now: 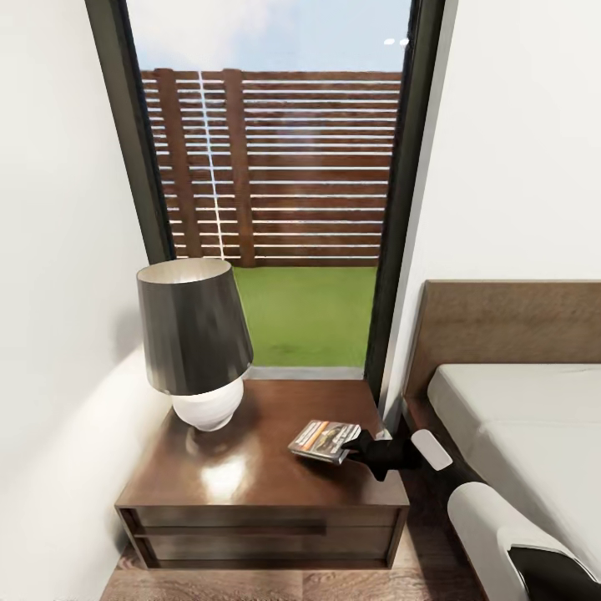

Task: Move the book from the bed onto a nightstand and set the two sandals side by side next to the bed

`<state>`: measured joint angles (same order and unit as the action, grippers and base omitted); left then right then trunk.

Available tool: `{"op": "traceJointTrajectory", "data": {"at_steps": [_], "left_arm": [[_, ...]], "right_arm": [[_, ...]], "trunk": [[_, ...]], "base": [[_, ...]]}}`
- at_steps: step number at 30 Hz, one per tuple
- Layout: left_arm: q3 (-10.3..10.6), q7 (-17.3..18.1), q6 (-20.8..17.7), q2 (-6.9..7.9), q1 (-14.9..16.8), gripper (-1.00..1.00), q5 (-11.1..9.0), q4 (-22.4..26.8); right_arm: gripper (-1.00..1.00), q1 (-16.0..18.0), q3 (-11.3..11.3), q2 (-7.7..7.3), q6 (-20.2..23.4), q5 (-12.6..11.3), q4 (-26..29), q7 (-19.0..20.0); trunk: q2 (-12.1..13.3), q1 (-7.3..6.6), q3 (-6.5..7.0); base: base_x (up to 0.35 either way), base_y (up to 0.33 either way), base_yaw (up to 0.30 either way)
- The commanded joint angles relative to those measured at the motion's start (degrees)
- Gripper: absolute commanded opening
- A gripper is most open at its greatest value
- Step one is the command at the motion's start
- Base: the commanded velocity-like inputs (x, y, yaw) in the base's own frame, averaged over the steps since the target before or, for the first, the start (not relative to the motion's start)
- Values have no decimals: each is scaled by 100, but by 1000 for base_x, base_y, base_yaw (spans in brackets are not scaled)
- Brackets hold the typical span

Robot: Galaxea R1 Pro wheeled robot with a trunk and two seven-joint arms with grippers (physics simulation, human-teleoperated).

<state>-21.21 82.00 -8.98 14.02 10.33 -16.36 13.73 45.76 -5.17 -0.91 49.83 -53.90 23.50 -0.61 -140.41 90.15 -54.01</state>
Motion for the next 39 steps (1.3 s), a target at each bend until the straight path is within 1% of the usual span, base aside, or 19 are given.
{"op": "traceJointTrajectory", "data": {"at_steps": [1, 39], "left_arm": [[20, 18, -60, 3, 3, 100, -34, -2], [12, 18, -69, 6, 2, 100, -34, -2]], "right_arm": [[-100, 3, -36, 3, 25, -11, 3, -9], [-100, 3, -35, 3, 18, -7, -1, -18]], "trunk": [[-2, -1, -6], [-2, -1, -6]], "base": [[0, 0, 0], [0, 0, 0]]}}
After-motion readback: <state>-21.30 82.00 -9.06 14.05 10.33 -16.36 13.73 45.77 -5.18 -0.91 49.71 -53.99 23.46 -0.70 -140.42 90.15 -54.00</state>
